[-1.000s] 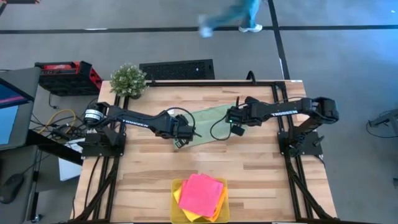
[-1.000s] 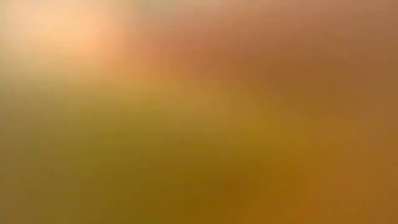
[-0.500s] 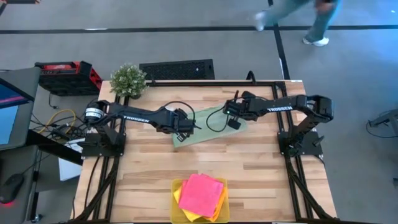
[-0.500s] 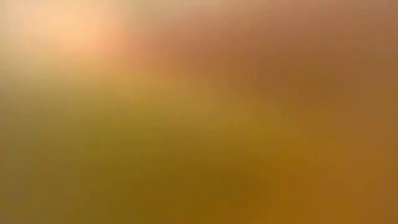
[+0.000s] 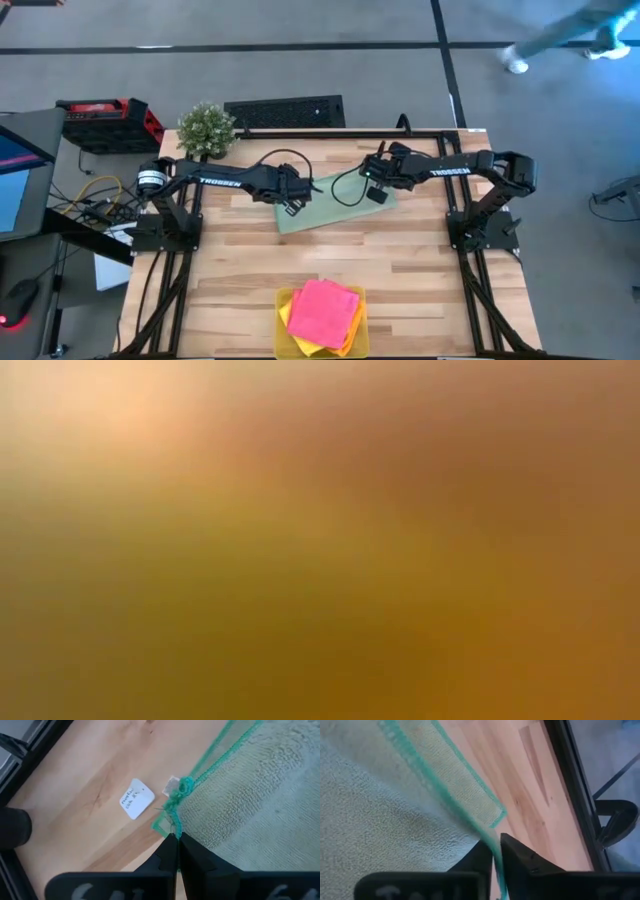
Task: Fold microfiber towels
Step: Fold the green microfiber cloth
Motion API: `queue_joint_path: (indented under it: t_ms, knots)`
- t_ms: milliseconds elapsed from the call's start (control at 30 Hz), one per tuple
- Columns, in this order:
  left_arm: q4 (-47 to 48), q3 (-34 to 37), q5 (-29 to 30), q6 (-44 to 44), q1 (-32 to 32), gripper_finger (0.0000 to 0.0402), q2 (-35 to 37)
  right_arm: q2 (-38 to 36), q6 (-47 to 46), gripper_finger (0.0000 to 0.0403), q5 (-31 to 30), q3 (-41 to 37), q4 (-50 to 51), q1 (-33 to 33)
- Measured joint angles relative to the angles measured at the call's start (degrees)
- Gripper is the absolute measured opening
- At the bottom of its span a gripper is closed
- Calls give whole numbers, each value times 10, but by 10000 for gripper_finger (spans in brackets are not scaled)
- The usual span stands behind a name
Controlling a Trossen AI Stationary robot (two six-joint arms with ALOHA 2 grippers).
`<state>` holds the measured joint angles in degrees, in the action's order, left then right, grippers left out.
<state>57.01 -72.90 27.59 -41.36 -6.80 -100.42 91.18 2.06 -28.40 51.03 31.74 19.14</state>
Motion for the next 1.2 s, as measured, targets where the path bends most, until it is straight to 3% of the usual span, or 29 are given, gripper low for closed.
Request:
queue_joint_path:
  t_ms: [133, 400, 567, 733, 833, 1000, 1200]
  knots:
    - [0, 0, 0, 5, -9, 21, 0, 0, 1, 83, 0, 0, -8, 2]
    - [-4, 0, 11, 34, -20, 104, 0, 0, 25, 163, 0, 0, -10, 1]
    - [-5, 0, -61, 103, -7, 129, 0, -22, 23, 197, 10, 0, 6, -2]
    - [-18, 0, -141, 228, 57, 132, 0, -79, 23, 205, 122, 0, 29, -18]
    - [-28, 0, -152, 250, 100, 132, 0, -115, 19, 204, 177, 0, 31, -36]
    - [-79, 24, -121, 258, 150, 133, 0, -156, 20, 197, 190, 0, 30, -73]
    - [-135, 92, -105, 249, 162, 133, 0, -179, 20, 194, 190, 0, 30, -113]
